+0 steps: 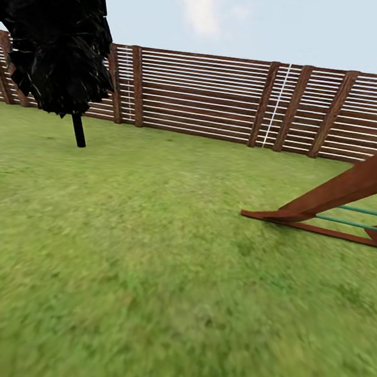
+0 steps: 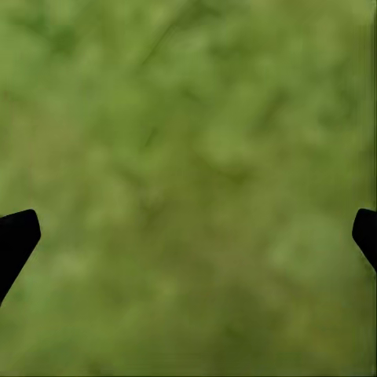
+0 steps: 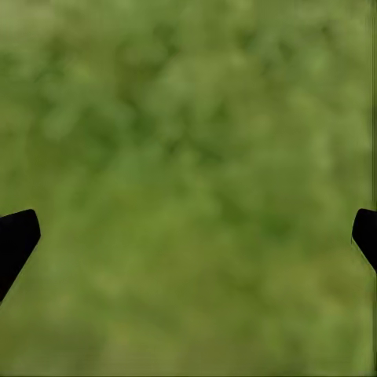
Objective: Take the three Easter eggs out of the wicker basket on the lawn in the garden, then place them on the lawn next to a single tree (choose any tree) so that all three eggs are next to the same tree and none are left in the basket.
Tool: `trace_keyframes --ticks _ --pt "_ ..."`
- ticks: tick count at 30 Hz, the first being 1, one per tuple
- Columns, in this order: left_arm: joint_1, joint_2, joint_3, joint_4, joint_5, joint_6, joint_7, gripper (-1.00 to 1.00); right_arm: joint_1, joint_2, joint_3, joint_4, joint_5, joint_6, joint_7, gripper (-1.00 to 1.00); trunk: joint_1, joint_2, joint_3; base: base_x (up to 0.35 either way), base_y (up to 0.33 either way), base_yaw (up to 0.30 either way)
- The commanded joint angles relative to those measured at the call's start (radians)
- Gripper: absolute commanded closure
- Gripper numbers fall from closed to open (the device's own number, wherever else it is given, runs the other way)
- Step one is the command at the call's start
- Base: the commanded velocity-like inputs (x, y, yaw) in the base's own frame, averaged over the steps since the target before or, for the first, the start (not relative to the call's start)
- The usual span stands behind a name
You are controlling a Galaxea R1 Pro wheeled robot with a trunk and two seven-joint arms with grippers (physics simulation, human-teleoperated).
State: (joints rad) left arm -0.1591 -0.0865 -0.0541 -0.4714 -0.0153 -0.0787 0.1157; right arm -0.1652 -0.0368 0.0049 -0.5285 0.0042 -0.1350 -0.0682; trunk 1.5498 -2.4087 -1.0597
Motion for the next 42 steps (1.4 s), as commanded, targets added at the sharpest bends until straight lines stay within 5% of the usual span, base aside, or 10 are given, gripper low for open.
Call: trace_keyframes --ticks 1,42 --pt "0.0 0.001 -0.006 0.001 -0.002 -0.003 0.009 -1.0 0.0 0.0 0.001 0.001 0.0 -0.003 -0.002 -1.0 0.0 0.0 -0.001 0.331 -0.098 0.005" --pt "0.0 0.001 -0.006 0.001 0.0 -0.003 0.009 -1.0 0.0 0.0 0.001 0.001 0.002 -0.003 -0.002 -1.0 0.0 0.0 -0.001 0.28 -0.154 0.252"
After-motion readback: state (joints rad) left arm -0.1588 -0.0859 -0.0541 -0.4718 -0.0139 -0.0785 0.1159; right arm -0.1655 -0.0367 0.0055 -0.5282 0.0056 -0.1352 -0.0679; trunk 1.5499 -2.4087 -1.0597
